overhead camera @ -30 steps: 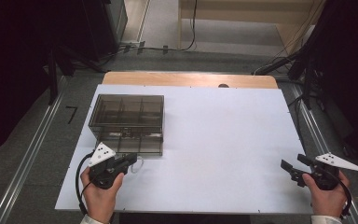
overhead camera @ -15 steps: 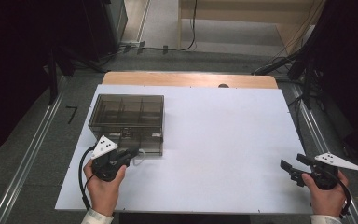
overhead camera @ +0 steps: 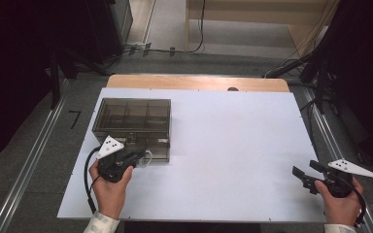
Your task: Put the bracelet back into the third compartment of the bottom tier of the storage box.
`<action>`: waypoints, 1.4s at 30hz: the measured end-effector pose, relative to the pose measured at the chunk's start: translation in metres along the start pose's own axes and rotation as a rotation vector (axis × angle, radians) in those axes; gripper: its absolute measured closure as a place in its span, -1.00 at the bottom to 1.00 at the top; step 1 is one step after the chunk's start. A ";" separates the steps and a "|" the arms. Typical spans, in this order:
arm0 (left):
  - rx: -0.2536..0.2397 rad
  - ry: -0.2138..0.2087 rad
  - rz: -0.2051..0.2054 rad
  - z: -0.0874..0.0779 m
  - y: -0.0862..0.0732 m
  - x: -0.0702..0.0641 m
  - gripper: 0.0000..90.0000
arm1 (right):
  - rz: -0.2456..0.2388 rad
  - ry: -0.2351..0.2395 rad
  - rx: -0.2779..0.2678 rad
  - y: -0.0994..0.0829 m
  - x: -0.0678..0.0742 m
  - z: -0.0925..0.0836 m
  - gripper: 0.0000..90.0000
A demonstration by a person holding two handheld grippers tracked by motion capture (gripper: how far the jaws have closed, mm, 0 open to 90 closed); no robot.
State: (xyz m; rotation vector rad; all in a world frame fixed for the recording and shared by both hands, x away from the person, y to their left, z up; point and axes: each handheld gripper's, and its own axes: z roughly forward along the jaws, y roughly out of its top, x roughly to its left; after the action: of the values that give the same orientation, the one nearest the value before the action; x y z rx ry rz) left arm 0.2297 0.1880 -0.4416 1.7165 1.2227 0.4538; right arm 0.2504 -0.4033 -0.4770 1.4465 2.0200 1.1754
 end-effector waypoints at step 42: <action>-0.063 0.015 0.005 0.017 0.011 0.005 0.96 | -0.015 -0.001 0.012 0.001 0.001 0.003 -0.59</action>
State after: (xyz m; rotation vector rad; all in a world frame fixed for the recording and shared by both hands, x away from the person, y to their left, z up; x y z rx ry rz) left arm 0.2500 0.1832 -0.4418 1.6661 1.2025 0.5043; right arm 0.2521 -0.4008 -0.4779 1.4347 2.0374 1.1581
